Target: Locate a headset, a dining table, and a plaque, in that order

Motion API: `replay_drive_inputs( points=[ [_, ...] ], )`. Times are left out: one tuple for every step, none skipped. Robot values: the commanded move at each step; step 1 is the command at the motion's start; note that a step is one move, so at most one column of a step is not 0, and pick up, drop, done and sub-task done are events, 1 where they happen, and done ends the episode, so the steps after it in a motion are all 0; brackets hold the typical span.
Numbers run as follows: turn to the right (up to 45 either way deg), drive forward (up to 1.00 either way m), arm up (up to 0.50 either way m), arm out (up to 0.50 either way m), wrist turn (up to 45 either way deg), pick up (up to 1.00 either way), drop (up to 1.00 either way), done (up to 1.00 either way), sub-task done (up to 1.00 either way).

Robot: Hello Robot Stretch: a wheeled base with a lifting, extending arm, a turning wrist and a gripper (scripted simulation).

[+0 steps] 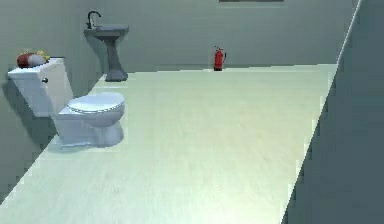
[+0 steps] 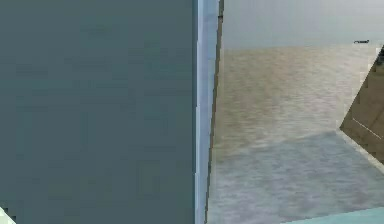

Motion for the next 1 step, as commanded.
replay_drive_inputs(
  points=[
    [0.0, 0.85, 0.0, 0.0, 0.0, 0.0, 0.0, 0.0, 0.0]
  ],
)
